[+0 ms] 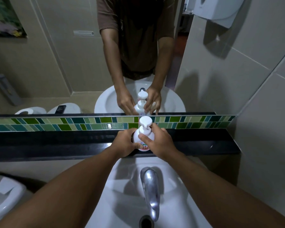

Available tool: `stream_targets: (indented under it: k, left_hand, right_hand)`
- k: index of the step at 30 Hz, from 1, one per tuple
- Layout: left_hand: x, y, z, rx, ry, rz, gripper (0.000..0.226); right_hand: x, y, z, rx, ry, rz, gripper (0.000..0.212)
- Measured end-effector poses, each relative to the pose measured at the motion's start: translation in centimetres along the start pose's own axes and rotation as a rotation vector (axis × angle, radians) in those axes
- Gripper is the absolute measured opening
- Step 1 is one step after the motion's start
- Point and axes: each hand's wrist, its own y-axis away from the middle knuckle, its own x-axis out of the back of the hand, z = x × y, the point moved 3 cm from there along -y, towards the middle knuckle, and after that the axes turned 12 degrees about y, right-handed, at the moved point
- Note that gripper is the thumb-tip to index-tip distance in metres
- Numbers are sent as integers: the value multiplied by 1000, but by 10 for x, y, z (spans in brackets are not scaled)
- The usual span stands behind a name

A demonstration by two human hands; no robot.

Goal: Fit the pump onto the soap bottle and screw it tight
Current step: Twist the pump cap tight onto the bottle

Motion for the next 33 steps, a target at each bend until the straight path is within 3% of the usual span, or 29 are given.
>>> stream_targets:
  k: [4,7,12,19,25,33]
  left_hand:
    - [1,1,1,3,13,0,54]
    - [0,0,1,13,-3,-5,56]
    - [0,0,-1,12,-17,1,57]
    - [0,0,-1,-14,-26,13,61]
    - [1,1,0,-16,-6,16,58]
    - [0,1,-2,-11,23,-6,56]
  right_hand:
    - [25,-2,-7,216,-230,-42,87]
    - [35,-4,-13,378,-86,14,69]
    - [35,-7,-14,442,-50,156,51]
    - [22,-1,-21,387,18,348,46]
    - [20,2,-25,278,5,345,56]
    - [20,-1,-31,232,-39,380,40]
